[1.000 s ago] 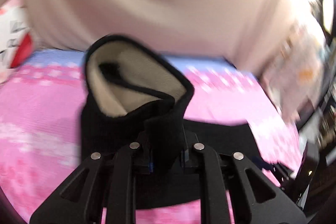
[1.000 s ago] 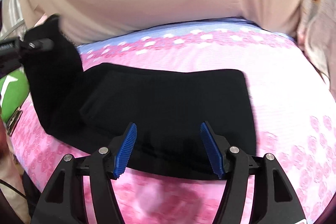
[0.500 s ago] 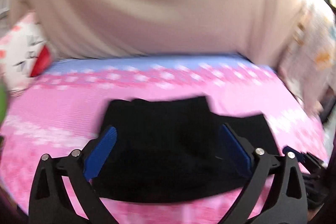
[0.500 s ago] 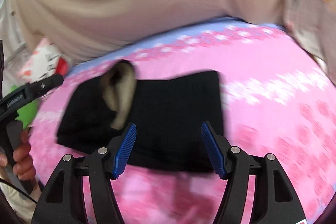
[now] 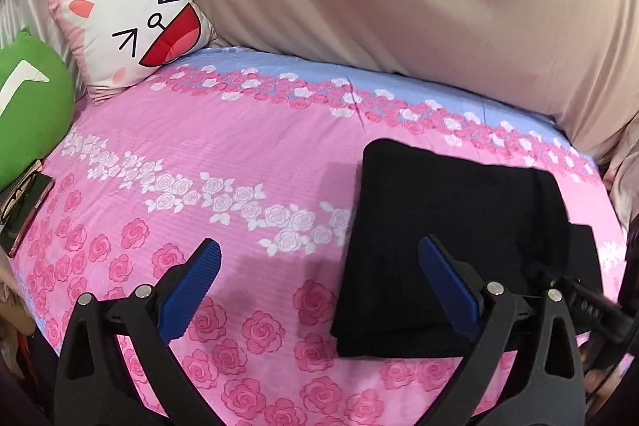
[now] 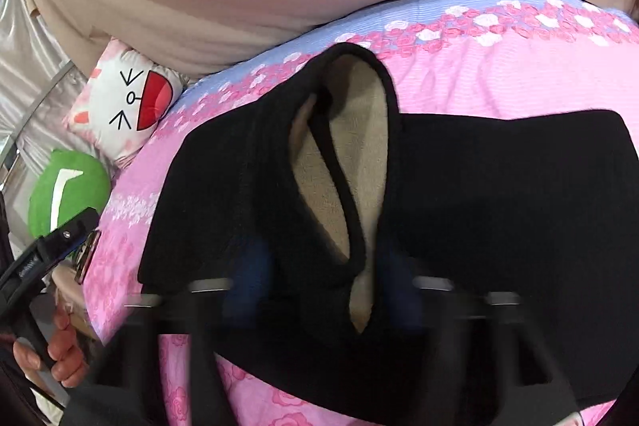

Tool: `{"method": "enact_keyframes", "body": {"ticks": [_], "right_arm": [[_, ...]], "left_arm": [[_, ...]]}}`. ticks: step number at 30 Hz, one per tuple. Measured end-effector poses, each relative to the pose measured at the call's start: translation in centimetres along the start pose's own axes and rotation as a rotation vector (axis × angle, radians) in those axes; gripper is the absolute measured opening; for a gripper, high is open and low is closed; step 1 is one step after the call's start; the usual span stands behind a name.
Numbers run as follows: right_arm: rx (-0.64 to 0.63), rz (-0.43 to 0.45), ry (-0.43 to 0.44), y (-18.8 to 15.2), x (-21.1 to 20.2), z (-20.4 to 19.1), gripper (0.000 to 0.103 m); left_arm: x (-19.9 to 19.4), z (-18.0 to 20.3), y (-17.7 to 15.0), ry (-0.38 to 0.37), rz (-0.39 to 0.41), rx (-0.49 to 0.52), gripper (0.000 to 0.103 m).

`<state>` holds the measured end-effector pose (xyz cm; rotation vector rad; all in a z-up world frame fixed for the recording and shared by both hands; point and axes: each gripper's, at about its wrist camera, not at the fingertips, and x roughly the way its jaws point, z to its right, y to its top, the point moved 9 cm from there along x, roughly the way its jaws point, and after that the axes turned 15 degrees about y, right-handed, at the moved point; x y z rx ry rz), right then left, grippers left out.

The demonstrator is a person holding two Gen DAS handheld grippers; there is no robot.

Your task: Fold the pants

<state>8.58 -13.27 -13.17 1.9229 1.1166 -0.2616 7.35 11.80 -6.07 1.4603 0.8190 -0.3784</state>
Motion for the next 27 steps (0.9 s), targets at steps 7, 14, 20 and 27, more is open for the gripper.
{"method": "enact_keyframes", "body": {"ticks": [7, 14, 20, 27], "right_arm": [[-0.155, 0.153, -0.065, 3.1, -6.4, -3.9, 0.014], [-0.021, 0.217, -0.288, 1.8, -14.8, 5.8, 0.016], [0.082, 0.187, -0.230, -0.7, -13.6, 10.0, 0.028], [0.131, 0.187, -0.191, -1.7, -15.0, 10.4, 0.062]], "left_arm": [[-0.4, 1.4, -0.1, -0.045, -0.003, 0.013, 0.097], [-0.7, 5.4, -0.9, -0.085, -0.015, 0.066, 0.097], [-0.2, 9.7, -2.6, -0.097, -0.056, 0.136, 0.097], [2.3, 12.6, -4.9, -0.243, -0.227, 0.082, 0.098]]}}
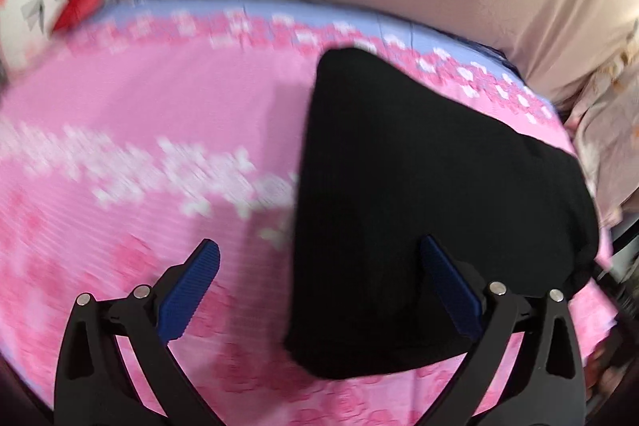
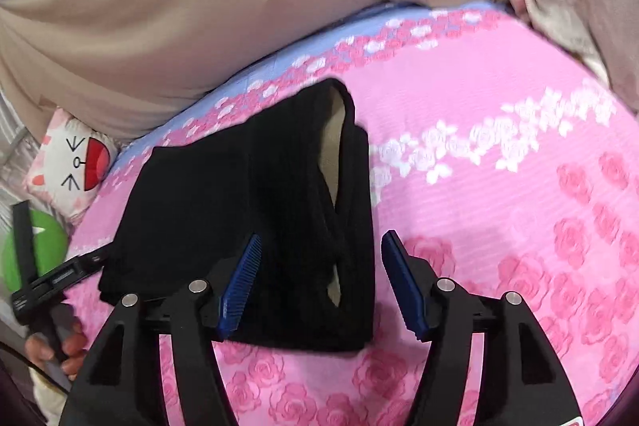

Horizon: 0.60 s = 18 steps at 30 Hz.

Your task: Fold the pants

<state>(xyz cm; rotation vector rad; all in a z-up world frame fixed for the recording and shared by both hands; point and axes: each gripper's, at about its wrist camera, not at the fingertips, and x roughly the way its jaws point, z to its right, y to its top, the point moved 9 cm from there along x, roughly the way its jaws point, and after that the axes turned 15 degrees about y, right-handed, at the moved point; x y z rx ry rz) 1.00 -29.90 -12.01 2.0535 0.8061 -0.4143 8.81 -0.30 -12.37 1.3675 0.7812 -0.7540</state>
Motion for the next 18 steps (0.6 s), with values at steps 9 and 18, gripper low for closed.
{"method": "enact_keyframes", "body": {"ticks": [9, 18], "right_arm": [[0.039, -0.014, 0.076, -1.3, 1.9, -0.4, 0.036], [-0.075, -0.037, 0.180, -2.0, -0.5, -6.5, 0.033]], "left_arm": [[0.7, 1.2, 0.5, -0.256, -0.072, -0.055, 0.040], [-5.3, -3.7, -1.0, -0.153, 0.007, 0.022, 0.024]]}}
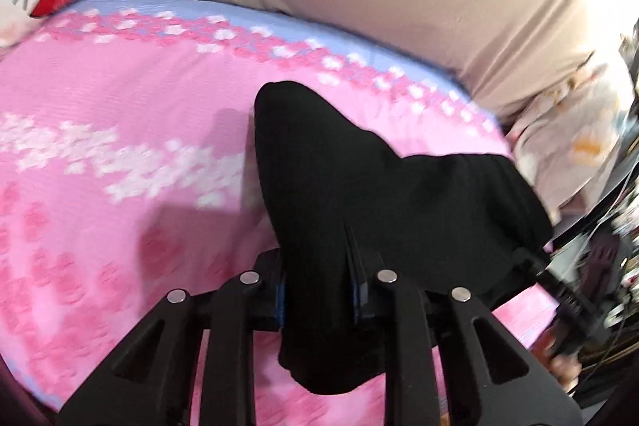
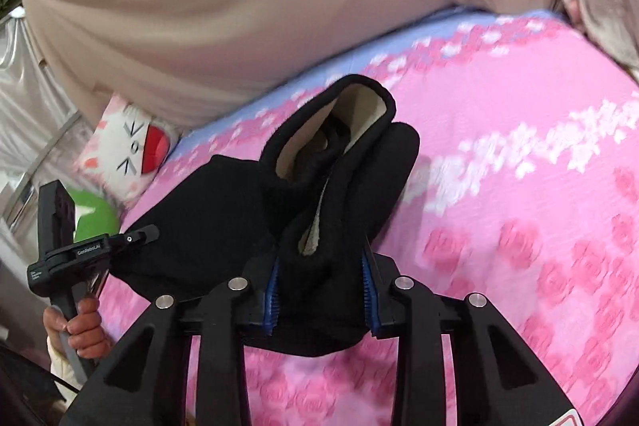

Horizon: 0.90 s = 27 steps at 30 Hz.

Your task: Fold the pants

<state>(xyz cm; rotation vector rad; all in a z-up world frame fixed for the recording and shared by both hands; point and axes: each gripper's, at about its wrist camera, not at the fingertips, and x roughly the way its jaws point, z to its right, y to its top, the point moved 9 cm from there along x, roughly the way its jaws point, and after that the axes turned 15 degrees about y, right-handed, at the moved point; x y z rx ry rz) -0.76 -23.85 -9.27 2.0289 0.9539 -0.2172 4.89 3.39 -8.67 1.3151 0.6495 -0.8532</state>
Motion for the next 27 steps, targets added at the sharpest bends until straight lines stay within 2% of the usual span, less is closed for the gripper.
{"method": "enact_keyframes", "body": {"ticks": [2, 3, 4, 6, 7, 8, 10, 12, 13, 15, 16, 17, 19, 20, 22, 23, 25, 27], "right_arm": [[0.011, -0.057, -0.065, -2.1, 1.0, 1.9, 0.052], [0.019, -0.078, -0.108, -3.0, 1.2, 3.0, 0.055], [0.052, -0.057, -0.085, -3.5, 0.6, 3.7, 0.055], [0.086, -0.035, -0.085, -3.3, -1.0, 3.4, 0.055], [0.059, -0.013, -0.116, -2.6, -2.1, 3.0, 0.056], [-0.005, 0.019, -0.144, -1.2, -3.4, 1.8, 0.056], [-0.060, 0.045, -0.114, 0.8, -4.1, 0.0, 0.056], [-0.086, 0.046, -0.098, 2.1, -3.4, -0.8, 0.056], [-0.108, 0.034, -0.120, 2.6, -2.4, -0.8, 0.056], [-0.121, -0.006, -0.186, 2.2, 0.0, -0.1, 0.047], [-0.110, -0.034, -0.212, 1.7, 1.1, 0.6, 0.019], [-0.071, -0.065, -0.204, 1.0, 2.1, 1.4, 0.012], [-0.045, -0.035, -0.168, 0.7, 1.2, 1.2, 0.007], [-0.061, 0.003, -0.119, 1.1, -0.2, 0.0, 0.007], [-0.073, 0.022, -0.083, 1.3, -1.5, -1.0, 0.008], [-0.088, -0.014, -0.106, 0.9, -0.8, -0.3, 0.010], [-0.071, -0.099, -0.177, -0.2, 0.9, 2.1, 0.015], [-0.009, -0.069, -0.113, 0.2, 0.1, 2.0, 0.017]], "left_arm": [[1.4, -0.8, -1.7, 0.026, -0.045, 0.005, 0.037], [2.3, -1.3, -2.6, 0.055, -0.056, -0.001, 0.042], [2.2, -1.7, -2.6, 0.073, -0.038, -0.014, 0.053], [0.8, -1.9, -2.0, 0.107, 0.012, -0.006, 0.053], [-0.6, -1.7, -1.1, 0.124, 0.065, 0.008, 0.057], [-1.7, -1.4, -0.2, 0.139, 0.111, 0.017, 0.067], [-3.2, -0.4, 1.4, 0.146, 0.181, 0.032, 0.079], [-3.3, 0.9, 3.1, 0.168, 0.222, 0.044, 0.083], [-2.7, 1.6, 3.8, 0.176, 0.225, 0.051, 0.086], [-1.1, 2.2, 4.3, 0.207, 0.201, 0.060, 0.088], [0.7, 2.3, 4.3, 0.238, 0.167, 0.070, 0.088], [1.6, 2.1, 4.1, 0.259, 0.147, 0.070, 0.088], [3.5, 1.6, 3.8, 0.313, 0.118, 0.079, 0.088], [4.3, 1.1, 3.4, 0.333, 0.104, 0.082, 0.089], [5.6, 0.3, 2.5, 0.326, 0.067, 0.072, 0.092], [6.0, 0.0, 2.4, 0.324, 0.064, 0.058, 0.096], [6.4, -0.2, 2.5, 0.318, 0.062, 0.042, 0.098], [6.0, -0.3, 2.7, 0.323, 0.063, 0.048, 0.098]]}}
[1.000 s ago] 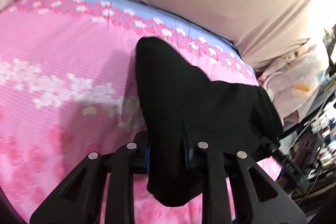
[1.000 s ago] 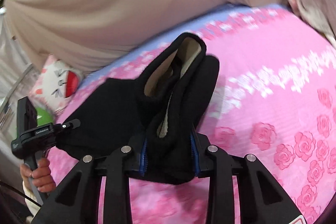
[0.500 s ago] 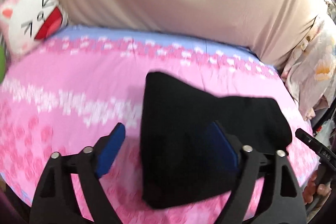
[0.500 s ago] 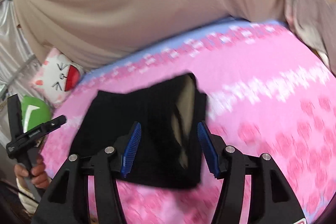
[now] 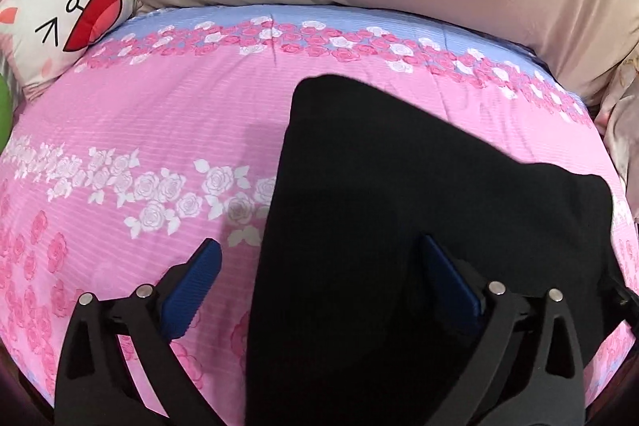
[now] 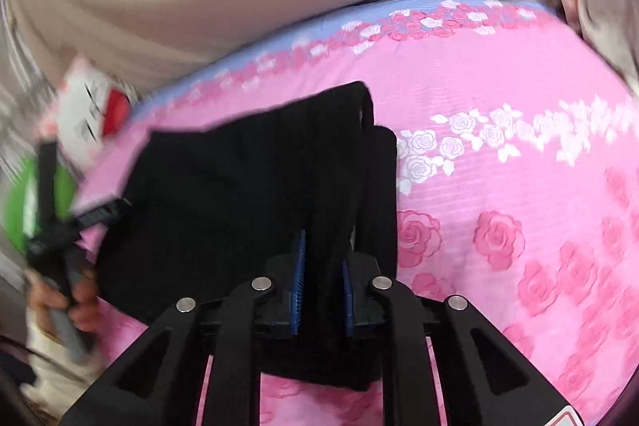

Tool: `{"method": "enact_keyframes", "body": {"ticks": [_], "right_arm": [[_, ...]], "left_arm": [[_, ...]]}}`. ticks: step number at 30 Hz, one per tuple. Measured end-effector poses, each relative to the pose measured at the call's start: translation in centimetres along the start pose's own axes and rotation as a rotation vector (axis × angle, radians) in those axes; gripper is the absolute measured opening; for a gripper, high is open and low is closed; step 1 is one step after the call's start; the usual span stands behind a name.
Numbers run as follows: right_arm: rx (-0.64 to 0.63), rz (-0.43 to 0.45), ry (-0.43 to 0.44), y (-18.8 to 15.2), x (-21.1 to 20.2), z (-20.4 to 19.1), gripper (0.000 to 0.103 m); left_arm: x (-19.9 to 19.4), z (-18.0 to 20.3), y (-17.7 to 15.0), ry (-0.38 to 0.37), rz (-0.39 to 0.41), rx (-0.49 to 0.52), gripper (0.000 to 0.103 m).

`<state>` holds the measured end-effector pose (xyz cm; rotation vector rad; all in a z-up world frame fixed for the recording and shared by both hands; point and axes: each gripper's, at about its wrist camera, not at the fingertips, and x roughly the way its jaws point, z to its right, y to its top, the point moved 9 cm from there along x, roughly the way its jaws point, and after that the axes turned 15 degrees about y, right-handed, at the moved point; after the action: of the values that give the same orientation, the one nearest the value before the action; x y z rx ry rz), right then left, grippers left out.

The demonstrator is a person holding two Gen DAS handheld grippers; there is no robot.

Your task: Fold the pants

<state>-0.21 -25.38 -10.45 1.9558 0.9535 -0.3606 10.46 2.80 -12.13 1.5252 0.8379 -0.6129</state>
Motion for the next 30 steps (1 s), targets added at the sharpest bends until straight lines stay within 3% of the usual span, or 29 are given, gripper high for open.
{"method": "enact_keyframes", "body": {"ticks": [3, 5, 6, 7, 11, 15, 16, 19, 24, 26, 27, 28, 29, 30], "right_arm": [[-0.019, 0.108, 0.012, 2.1, -3.6, -0.6, 0.020], [-0.035, 0.136, -0.055, 2.9, -5.3, 0.7, 0.021], [-0.038, 0.131, -0.091, 3.0, -5.5, 1.5, 0.023], [-0.028, 0.116, -0.096, 2.7, -5.3, 2.0, 0.023], [0.027, 0.071, 0.073, 0.5, -4.3, 0.4, 0.033], [-0.026, 0.052, 0.115, -1.2, -3.9, -2.3, 0.035], [-0.036, 0.047, 0.125, -1.4, -3.8, -2.5, 0.033], [-0.084, 0.021, 0.069, -1.6, -2.9, -2.4, 0.010], [-0.068, 0.060, 0.217, 0.3, -3.9, -3.5, 0.007], [-0.074, 0.073, 0.284, 1.1, -4.2, -4.7, 0.007], [-0.077, 0.075, 0.315, 1.5, -4.3, -5.1, 0.007], [-0.083, 0.075, 0.337, 1.7, -4.3, -5.6, 0.007], [-0.099, 0.069, 0.336, 1.9, -4.2, -5.8, 0.010], [-0.110, 0.068, 0.309, 2.1, -4.2, -5.5, 0.011]], "left_arm": [[-1.8, -1.6, 0.8, 0.079, 0.071, 0.009, 0.097], [-2.3, -2.4, 1.0, 0.129, 0.083, 0.010, 0.096], [-2.8, -2.5, 1.1, 0.117, 0.082, 0.001, 0.096], [-4.2, -2.0, 0.9, 0.058, 0.090, -0.004, 0.096], [-9.1, 1.9, 0.1, -0.082, 0.140, 0.076, 0.098], [-12.0, 8.0, -2.0, -0.168, 0.172, 0.235, 0.098], [-12.2, 9.4, -2.7, -0.191, 0.168, 0.267, 0.098], [-12.6, 12.9, -4.6, -0.229, 0.159, 0.357, 0.098], [-12.5, 17.6, -7.1, -0.241, 0.153, 0.476, 0.098], [-12.1, 18.7, -6.9, -0.241, 0.153, 0.472, 0.096], [-12.0, 19.2, -6.8, -0.256, 0.147, 0.464, 0.089], [-11.7, 19.3, -6.4, -0.273, 0.119, 0.443, 0.059], [-11.6, 19.4, -6.1, -0.305, 0.084, 0.419, 0.040], [-11.5, 19.3, -5.7, -0.342, 0.057, 0.390, 0.035]]}}
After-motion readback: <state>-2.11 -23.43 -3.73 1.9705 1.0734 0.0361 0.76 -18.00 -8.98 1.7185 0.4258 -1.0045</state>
